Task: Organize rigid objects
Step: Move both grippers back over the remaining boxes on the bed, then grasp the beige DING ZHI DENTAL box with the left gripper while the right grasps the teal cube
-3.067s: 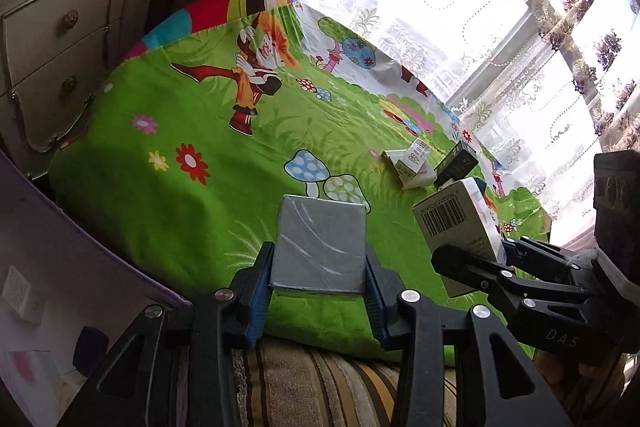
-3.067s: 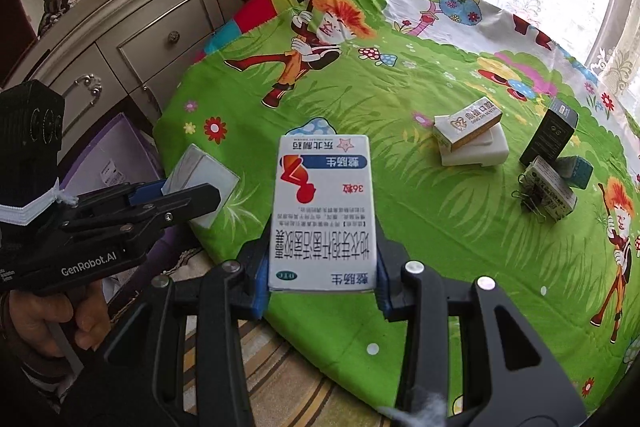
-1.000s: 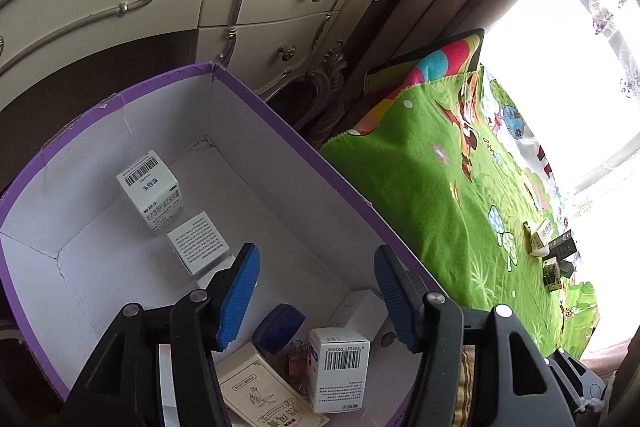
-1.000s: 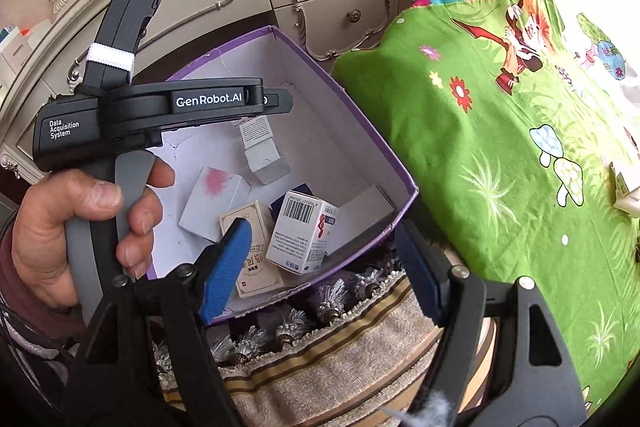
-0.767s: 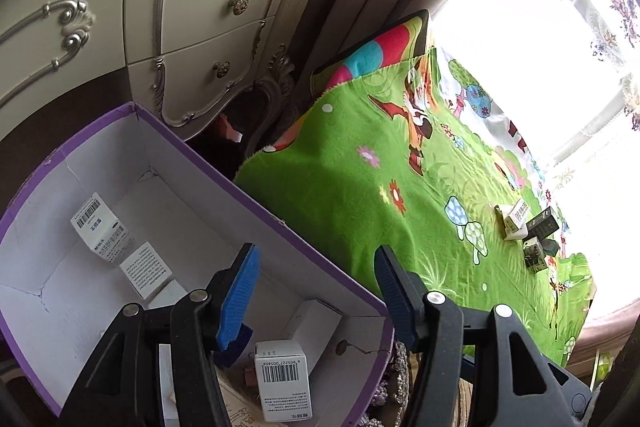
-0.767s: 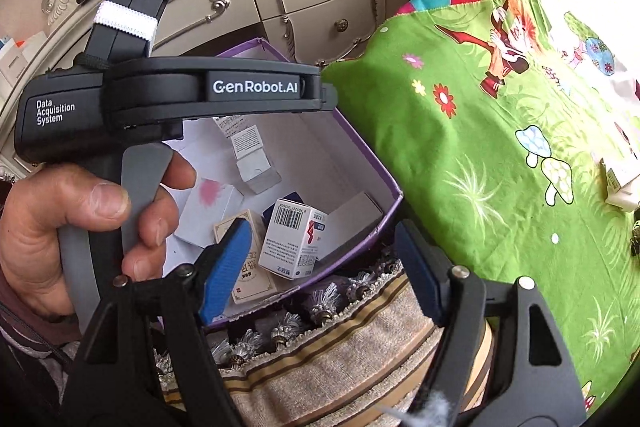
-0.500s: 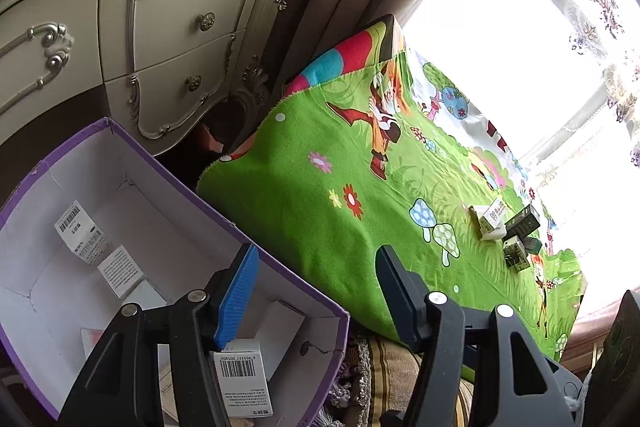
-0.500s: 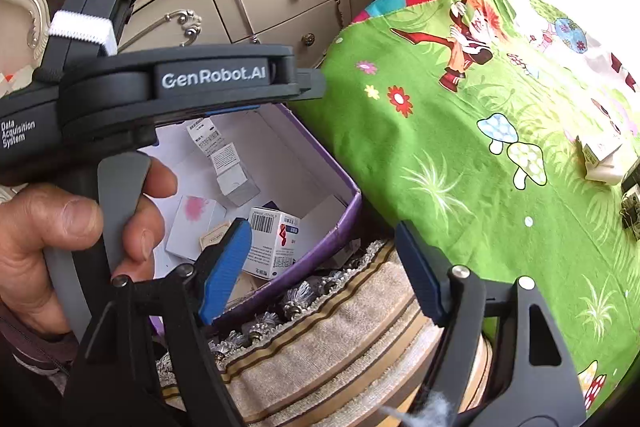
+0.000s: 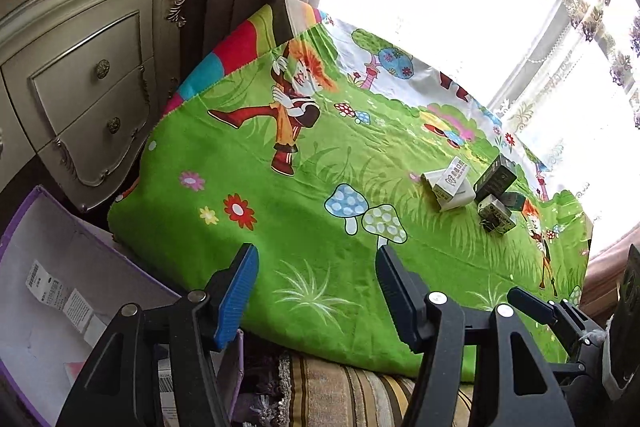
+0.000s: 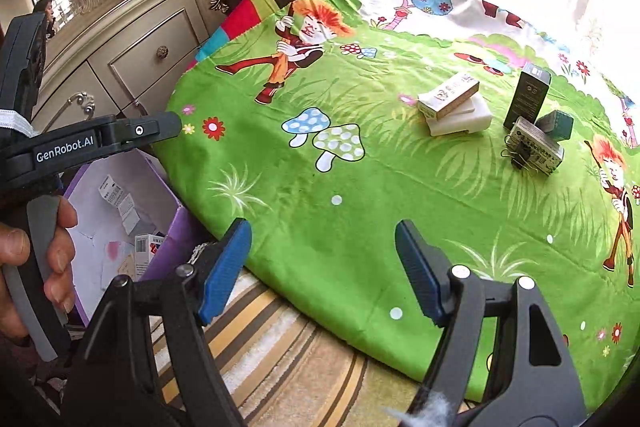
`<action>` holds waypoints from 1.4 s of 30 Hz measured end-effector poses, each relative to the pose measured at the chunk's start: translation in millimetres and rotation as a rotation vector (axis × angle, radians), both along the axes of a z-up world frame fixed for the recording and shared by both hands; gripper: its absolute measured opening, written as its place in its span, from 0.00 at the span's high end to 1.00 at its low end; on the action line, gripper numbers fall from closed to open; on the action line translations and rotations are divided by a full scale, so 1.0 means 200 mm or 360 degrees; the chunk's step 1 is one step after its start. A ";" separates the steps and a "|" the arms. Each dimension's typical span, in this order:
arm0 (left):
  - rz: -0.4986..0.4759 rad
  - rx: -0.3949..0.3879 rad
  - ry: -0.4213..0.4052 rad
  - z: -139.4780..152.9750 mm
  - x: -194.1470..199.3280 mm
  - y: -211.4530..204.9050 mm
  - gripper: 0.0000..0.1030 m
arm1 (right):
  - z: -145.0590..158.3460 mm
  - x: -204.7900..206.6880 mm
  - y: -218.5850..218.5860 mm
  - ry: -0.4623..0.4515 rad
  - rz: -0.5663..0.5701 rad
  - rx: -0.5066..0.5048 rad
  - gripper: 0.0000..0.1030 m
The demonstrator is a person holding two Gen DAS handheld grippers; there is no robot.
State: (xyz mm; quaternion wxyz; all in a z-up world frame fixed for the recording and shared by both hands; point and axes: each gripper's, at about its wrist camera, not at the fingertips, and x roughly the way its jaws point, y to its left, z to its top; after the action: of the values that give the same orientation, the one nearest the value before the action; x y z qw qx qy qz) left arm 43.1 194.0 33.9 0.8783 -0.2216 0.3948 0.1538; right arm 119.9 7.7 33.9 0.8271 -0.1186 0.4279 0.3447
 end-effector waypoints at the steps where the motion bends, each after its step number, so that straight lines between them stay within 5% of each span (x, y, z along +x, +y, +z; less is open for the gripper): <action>1: -0.0043 0.0020 0.0003 0.01 0.04 -0.03 0.40 | 0.00 0.04 -0.04 -0.0014 -0.0052 0.0003 0.25; 9: -0.0270 0.0053 0.0010 0.01 0.36 -0.24 0.40 | -0.06 0.39 -0.40 -0.0005 -0.0553 0.0103 0.23; 16: -0.0446 0.0027 -0.0036 -0.03 0.64 -0.35 0.40 | -0.10 0.50 -0.61 -0.0022 -0.0831 0.0186 0.19; 27: -0.0638 -0.0014 -0.0036 -0.16 1.09 -0.48 0.40 | -0.12 0.50 -0.69 -0.0168 -0.0995 0.0256 0.18; 37: -0.0659 0.0061 0.0005 -0.27 1.23 -0.49 0.41 | -0.16 0.53 -0.67 -0.0159 -0.0985 0.0239 0.09; 42: -0.0711 0.0105 0.0052 -0.32 1.24 -0.53 0.59 | -0.18 0.55 -0.66 -0.0142 -0.0978 0.0227 0.08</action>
State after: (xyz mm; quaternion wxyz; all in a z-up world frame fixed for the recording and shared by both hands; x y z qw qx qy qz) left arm 290.1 88.8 -29.6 0.8908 -0.0972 0.4430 -0.0280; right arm 228.9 -123.6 -1.6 0.9167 0.0594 0.3818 0.1021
